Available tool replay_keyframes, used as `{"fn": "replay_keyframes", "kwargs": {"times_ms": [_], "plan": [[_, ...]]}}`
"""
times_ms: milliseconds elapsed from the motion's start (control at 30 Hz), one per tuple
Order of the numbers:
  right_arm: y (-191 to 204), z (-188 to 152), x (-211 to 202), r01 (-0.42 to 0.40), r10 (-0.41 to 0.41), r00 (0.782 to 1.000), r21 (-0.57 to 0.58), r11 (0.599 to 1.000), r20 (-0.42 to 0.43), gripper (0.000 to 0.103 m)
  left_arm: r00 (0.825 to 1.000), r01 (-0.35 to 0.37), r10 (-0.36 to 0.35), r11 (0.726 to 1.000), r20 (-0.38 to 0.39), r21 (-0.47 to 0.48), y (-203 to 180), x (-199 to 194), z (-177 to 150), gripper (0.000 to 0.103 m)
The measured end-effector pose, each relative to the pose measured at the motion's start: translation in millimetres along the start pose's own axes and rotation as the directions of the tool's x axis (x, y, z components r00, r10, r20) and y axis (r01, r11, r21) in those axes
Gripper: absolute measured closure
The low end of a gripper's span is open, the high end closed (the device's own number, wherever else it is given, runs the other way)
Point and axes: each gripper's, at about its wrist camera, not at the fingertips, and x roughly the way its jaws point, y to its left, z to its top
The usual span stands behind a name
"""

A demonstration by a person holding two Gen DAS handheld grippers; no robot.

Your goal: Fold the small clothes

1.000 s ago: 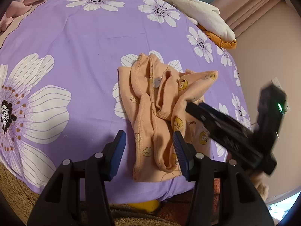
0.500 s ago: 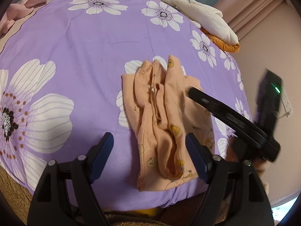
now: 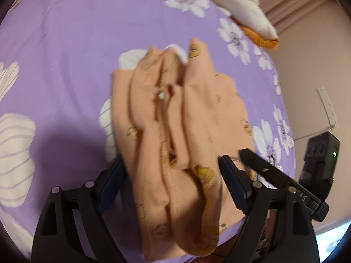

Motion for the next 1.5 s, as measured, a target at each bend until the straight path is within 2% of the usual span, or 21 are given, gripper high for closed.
{"fn": "replay_keyframes", "kwargs": {"times_ms": [33, 100, 167, 200, 233, 267, 300, 367, 467, 600, 700, 833, 933, 1033, 1133, 1300, 1333, 1400, 1433, 1467, 1500], "plan": [[2, 0, 1, -0.013, 0.013, 1.0, -0.004, 1.0, 0.0, 0.033, 1.0, 0.016, -0.016, 1.0, -0.009, 0.004, 0, 3, 0, 0.033], [9, -1, 4, -0.012, 0.012, 1.0, -0.021, 1.0, 0.005, 0.037, 1.0, 0.018, -0.018, 1.0, -0.006, -0.009, 1, 6, 0, 0.041], [13, -2, 5, 0.019, -0.018, 1.0, -0.036, 0.999, 0.021, 0.051, 1.0, 0.028, -0.028, 1.0, -0.006, -0.007, 0, 7, 0, 0.06], [15, -2, 4, 0.026, -0.024, 0.999, -0.043, 0.999, 0.03, 0.054, 0.999, 0.041, -0.041, 0.999, -0.002, -0.012, -1, 6, 0, 0.064], [16, -1, 2, 0.03, -0.028, 0.999, -0.049, 0.998, 0.041, 0.062, 0.999, 0.054, -0.053, 0.998, 0.008, -0.015, -3, 4, 0, 0.068], [18, 0, -3, 0.037, -0.033, 0.998, -0.06, 0.997, 0.059, 0.072, 0.998, 0.053, -0.054, 0.999, 0.033, 0.006, -10, 0, -1, 0.069], [18, 1, -6, 0.015, -0.011, 0.998, -0.062, 0.998, 0.067, 0.075, 0.996, 0.045, -0.048, 0.998, 0.069, 0.05, -20, -7, -2, 0.069], [18, 7, -17, -0.035, 0.04, 0.995, -0.057, 0.998, 0.095, 0.076, 0.994, 0.027, -0.038, 0.994, 0.1, 0.105, -35, -14, -2, 0.07], [25, 17, -33, -0.04, 0.054, 0.987, -0.094, 0.995, 0.153, 0.076, 0.991, 0.021, -0.039, 0.99, 0.13, 0.139, -50, -24, 5, 0.07], [25, 36, -51, -0.047, 0.076, 0.969, -0.123, 0.991, 0.237, 0.076, 0.979, -0.003, -0.041, 0.978, 0.201, 0.211, -70, -34, 22, 0.069], [21, 51, -53, -0.04, 0.076, 0.958, -0.132, 0.99, 0.277, 0.076, 0.974, -0.019, -0.035, 0.972, 0.223, 0.233, -79, -30, 35, 0.069], [10, 66, -45, -0.007, 0.049, 0.955, -0.144, 0.99, 0.291, 0.076, 0.973, -0.06, -0.001, 0.965, 0.232, 0.257, -90, -3, 53, 0.069], [-3, 74, -31, 0.012, 0.029, 0.96, -0.148, 0.989, 0.277, 0.076, 0.976, -0.08, 0.025, 0.965, 0.215, 0.251, -89, 20, 61, 0.069], [-16, 75, -12, 0.024, 0.007, 0.972, -0.128, 0.991, 0.234, 0.076, 0.986, -0.104, 0.071, 0.969, 0.153, 0.224, -82, 46, 66, 0.068], [-26, 75, 8, 0.08, -0.062, 0.982, -0.093, 0.992, 0.18, 0.076, 0.986, -0.151, 0.134, 0.969, 0.095, 0.196, -77, 66, 65, 0.068], [-25, 71, 7, 0.127, -0.112, 0.979, -0.083, 0.988, 0.17, 0.076, 0.981, -0.185, 0.17, 0.967, 0.098, 0.178, -75, 65, 58, 0.058], [-24, 70, 6, 0.135, -0.119, 0.978, -0.082, 0.987, 0.171, 0.072, 0.98, -0.191, 0.178, 0.967, 0.092, 0.17, -74, 64, 56, 0.054], [-21, 68, -1, 0.183, -0.164, 0.967, -0.083, 0.98, 0.193, 0.059, 0.979, -0.199, 0.188, 0.967, 0.083, 0.157, -75, 58, 53, 0.052], [-19, 67, -5, 0.203, -0.18, 0.961, -0.089, 0.975, 0.211, 0.046, 0.98, -0.193, 0.181, 0.969, 0.088, 0.156, -76, 54, 51, 0.048], [-16, 65, -14, 0.216, -0.188, 0.952, -0.095, 0.972, 0.242, 0.035, 0.98, -0.184, 0.169, 0.97, 0.101, 0.159, -79, 47, 49, 0.038], [-15, 63, -20, 0.217, -0.186, 0.947, -0.097, 0.971, 0.261, 0.031, 0.979, -0.179, 0.16, 0.97, 0.124, 0.163, -83, 38, 46, 0.032]]}}
